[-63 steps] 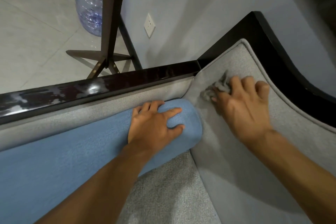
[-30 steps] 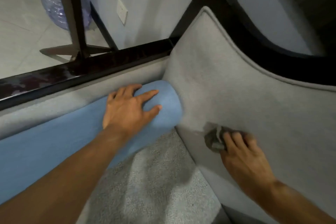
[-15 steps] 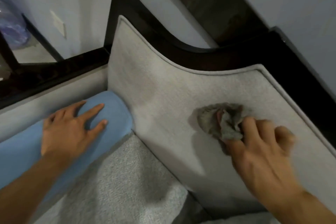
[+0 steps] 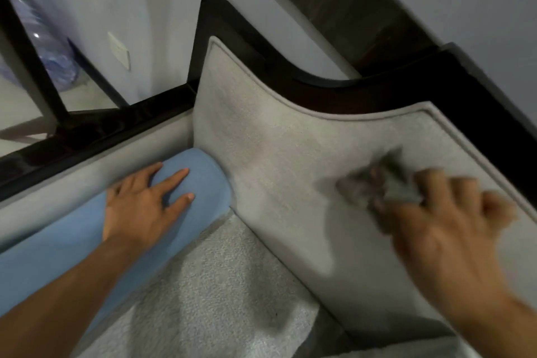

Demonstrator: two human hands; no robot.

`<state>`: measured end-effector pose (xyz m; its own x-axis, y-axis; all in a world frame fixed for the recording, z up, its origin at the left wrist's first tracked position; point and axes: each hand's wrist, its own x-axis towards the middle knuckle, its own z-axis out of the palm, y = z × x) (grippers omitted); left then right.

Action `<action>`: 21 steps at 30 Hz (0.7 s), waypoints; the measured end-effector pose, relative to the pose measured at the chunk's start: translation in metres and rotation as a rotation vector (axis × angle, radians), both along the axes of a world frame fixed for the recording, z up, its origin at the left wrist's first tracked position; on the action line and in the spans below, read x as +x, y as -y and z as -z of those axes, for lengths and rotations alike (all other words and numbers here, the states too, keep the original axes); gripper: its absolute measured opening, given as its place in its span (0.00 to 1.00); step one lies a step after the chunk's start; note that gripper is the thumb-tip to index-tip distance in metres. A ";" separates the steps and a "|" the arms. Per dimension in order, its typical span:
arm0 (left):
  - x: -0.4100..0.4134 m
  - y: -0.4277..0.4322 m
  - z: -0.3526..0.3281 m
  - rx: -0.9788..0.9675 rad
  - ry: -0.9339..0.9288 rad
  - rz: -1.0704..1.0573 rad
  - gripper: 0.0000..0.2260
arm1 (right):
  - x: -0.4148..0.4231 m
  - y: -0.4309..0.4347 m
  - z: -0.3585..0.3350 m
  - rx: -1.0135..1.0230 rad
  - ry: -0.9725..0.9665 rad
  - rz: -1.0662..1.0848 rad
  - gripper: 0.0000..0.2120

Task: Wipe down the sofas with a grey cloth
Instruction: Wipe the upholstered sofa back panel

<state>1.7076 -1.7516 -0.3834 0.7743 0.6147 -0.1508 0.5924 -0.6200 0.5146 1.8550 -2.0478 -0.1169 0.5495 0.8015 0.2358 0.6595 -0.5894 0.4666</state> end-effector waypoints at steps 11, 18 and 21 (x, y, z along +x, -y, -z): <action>0.003 0.002 -0.016 -0.119 0.141 -0.040 0.32 | -0.016 0.085 0.027 0.003 0.091 0.023 0.11; 0.088 0.109 -0.137 -0.117 0.827 0.310 0.24 | -0.010 0.084 0.020 0.260 0.135 0.096 0.27; 0.128 0.149 -0.194 0.011 0.927 0.447 0.26 | -0.024 0.111 0.027 0.220 0.148 0.092 0.27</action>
